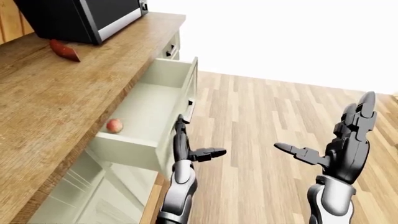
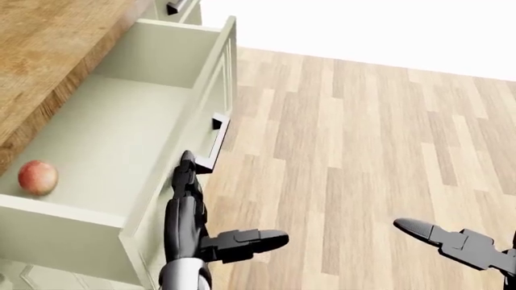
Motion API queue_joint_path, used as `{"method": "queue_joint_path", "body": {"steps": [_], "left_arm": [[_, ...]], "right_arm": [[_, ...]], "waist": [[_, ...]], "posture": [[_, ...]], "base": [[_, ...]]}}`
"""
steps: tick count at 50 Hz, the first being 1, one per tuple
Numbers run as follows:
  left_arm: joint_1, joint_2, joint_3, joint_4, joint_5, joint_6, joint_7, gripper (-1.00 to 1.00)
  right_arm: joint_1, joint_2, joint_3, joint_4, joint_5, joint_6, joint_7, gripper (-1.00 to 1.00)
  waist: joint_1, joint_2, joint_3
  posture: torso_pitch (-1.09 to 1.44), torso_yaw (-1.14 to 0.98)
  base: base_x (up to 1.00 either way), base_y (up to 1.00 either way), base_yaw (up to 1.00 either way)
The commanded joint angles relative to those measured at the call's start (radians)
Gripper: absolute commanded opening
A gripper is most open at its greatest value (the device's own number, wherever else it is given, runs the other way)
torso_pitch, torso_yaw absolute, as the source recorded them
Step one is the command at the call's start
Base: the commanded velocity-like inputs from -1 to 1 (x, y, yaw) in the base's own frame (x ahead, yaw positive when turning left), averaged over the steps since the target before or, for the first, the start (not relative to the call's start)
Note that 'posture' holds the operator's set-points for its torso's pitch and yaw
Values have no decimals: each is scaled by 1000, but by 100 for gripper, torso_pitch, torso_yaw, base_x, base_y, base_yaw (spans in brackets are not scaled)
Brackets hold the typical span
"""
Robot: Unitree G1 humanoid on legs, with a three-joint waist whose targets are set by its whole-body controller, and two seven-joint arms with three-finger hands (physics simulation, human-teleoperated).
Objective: Close the right drawer.
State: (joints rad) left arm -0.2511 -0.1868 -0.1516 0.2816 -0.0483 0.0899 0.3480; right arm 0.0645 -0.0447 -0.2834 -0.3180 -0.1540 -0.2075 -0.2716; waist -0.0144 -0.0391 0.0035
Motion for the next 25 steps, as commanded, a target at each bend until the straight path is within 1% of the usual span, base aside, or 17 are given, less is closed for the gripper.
{"method": "queue_joint_path", "body": {"steps": [1,15,17,19,21,25], "left_arm": [[-31,8,37,-36,-8,-31,42,100],[-48,23,57,-49,-31,-17,75,100],[-67,31,75,-43,-44,-12,82,100],[-75,36,80,-35,-49,-16,87,100],[-73,34,75,-31,-46,-22,89,100],[-97,47,96,-29,-59,-19,101,100]], "right_arm": [[-15,-8,-3,-40,-3,-26,-2,100],[-15,-8,-3,-34,-2,-28,-2,100],[-14,-8,-3,-36,-3,-27,-3,100],[-15,-8,-2,-35,-3,-27,-3,100],[-15,-8,-3,-34,-3,-27,-3,100],[-14,-8,-1,-33,-2,-28,-2,100]], "waist": [[6,-5,-16],[7,-3,-19],[8,-3,-19],[9,-2,-19],[9,-2,-18],[8,-1,-18]], "posture": [[0,0],[0,0],[0,0],[0,0],[0,0],[0,0]], "base": [[0,0,0],[0,0,0],[0,0,0],[0,0,0],[0,0,0],[0,0,0]]}}
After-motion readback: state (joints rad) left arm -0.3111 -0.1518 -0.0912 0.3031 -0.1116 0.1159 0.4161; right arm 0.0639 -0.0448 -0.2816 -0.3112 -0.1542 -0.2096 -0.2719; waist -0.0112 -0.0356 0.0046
